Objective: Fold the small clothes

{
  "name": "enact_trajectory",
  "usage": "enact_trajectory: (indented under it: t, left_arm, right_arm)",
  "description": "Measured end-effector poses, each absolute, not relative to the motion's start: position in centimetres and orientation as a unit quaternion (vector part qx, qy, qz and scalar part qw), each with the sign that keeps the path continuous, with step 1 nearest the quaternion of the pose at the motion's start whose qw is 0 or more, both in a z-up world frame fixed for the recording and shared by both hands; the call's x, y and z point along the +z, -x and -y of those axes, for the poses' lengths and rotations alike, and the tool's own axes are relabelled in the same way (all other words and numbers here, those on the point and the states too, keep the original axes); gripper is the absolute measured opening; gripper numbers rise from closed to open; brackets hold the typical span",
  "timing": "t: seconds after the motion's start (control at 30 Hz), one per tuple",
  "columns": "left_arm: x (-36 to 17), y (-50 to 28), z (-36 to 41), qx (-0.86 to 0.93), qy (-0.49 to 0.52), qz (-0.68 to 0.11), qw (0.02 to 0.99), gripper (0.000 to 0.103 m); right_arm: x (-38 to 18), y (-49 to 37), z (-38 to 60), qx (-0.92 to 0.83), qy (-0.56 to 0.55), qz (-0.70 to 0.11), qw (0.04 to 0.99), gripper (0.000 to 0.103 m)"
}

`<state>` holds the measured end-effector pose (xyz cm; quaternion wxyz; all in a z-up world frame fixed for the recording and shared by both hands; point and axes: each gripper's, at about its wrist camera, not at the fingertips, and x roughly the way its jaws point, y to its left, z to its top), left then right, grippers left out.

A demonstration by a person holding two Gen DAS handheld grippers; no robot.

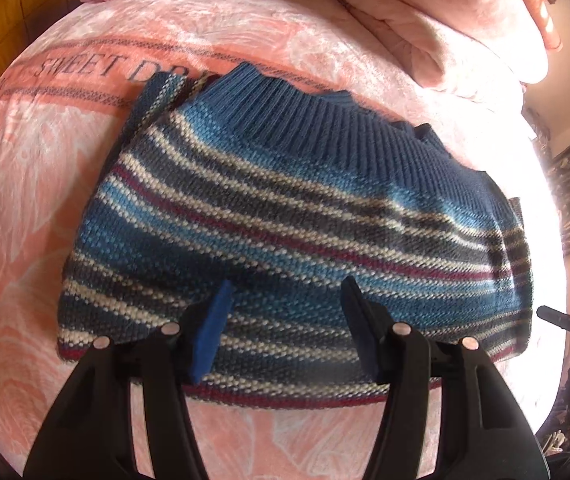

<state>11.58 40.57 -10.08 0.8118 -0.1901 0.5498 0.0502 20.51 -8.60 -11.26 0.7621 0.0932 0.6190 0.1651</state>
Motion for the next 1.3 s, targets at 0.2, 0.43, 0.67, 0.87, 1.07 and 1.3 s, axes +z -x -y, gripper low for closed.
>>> enact_trajectory:
  t: [0.2, 0.43, 0.67, 0.87, 1.07, 1.3]
  left_arm:
    - [-10.3, -13.5, -39.4, 0.043, 0.191, -0.552, 0.811, 0.061]
    - [-11.8, -14.6, -38.7, 0.035, 0.17, -0.566, 0.806, 0.062]
    - [-12.6, -14.8, -39.3, 0.025, 0.177, -0.568, 0.804, 0.063]
    - [-12.7, -14.9, -39.4, 0.018, 0.176, -0.569, 0.803, 0.064]
    - [-12.6, -14.4, -39.8, 0.015, 0.178, -0.57, 0.802, 0.064]
    - [-12.8, -14.4, -39.7, 0.014, 0.176, -0.572, 0.801, 0.065]
  right_arm:
    - [-12.9, -23.0, 9.0, 0.157, -0.135, -0.63, 0.748, 0.074]
    - [-16.6, -23.5, 8.6, 0.159, -0.148, -0.665, 0.714, 0.071]
    - [-17.5, -23.0, 8.6, 0.165, -0.16, -0.656, 0.719, 0.057]
    - [-16.5, -22.8, 8.4, 0.179, -0.175, -0.641, 0.726, 0.032]
    - [-17.1, -22.9, 8.1, 0.163, -0.159, -0.653, 0.722, 0.031]
    - [-17.3, -22.9, 7.7, 0.159, -0.148, -0.655, 0.724, 0.031]
